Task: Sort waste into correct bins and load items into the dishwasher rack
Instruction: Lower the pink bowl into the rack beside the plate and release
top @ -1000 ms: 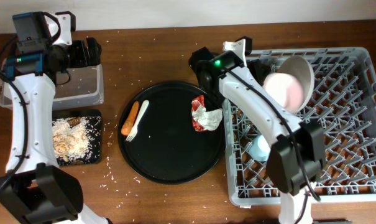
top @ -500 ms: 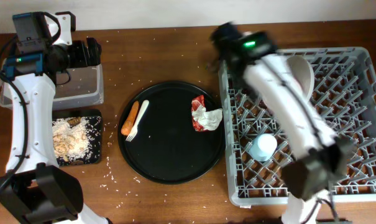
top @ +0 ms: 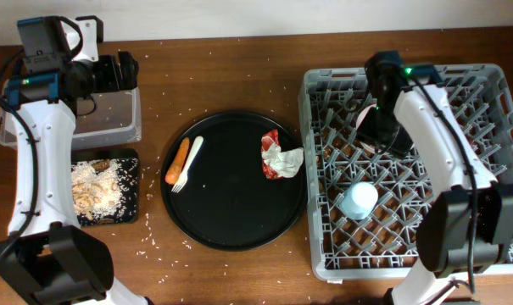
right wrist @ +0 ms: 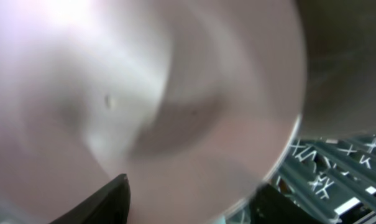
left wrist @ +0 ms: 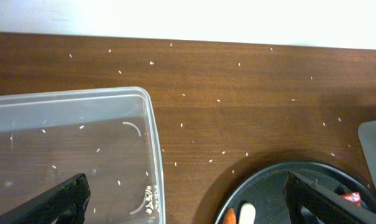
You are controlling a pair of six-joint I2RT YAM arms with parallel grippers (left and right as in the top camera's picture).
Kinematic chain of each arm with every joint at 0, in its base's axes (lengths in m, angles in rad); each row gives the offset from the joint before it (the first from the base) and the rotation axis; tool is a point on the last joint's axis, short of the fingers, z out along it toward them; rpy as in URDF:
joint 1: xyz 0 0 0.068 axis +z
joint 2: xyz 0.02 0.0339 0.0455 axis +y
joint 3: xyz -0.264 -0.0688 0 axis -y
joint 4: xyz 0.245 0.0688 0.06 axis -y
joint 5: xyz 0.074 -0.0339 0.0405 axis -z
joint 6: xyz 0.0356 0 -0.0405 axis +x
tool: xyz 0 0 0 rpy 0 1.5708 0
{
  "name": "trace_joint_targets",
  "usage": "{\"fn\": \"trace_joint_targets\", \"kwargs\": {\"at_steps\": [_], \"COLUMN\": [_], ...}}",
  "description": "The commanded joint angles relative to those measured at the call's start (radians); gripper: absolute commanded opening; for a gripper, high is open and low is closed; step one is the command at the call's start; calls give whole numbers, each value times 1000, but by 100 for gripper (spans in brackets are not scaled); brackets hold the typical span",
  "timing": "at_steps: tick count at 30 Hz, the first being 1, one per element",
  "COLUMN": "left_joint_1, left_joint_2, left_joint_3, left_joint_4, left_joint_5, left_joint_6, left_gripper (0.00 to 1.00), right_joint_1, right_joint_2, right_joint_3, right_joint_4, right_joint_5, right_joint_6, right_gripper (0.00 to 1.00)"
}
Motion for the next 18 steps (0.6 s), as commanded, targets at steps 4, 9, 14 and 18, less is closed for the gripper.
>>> {"fn": "trace_joint_targets", "kwargs": {"at_steps": [4,9,14,18], "left_joint_1": [2,2,3,3], "left_joint_2": [-24,-24,-24,-24], "left_joint_3": [5,5,5,5], "left_joint_4": [2,2,2,2], "left_joint_5": [-3,-3,-3,-3], "left_joint_6": [-5,-5,-5,-5], "left_gripper": [99,99,99,99], "right_joint_1": [-2,-2,-2,22], "right_joint_2": [-5,-6,-40,-56], "right_joint_3": [-76,-68,80,291], "right_joint_4": [70,64,60,-17], "right_joint_5": [-2,-2,-1,180], "right_joint_6": [35,-37,-211,-330], "right_gripper": [31,4,4,4]}}
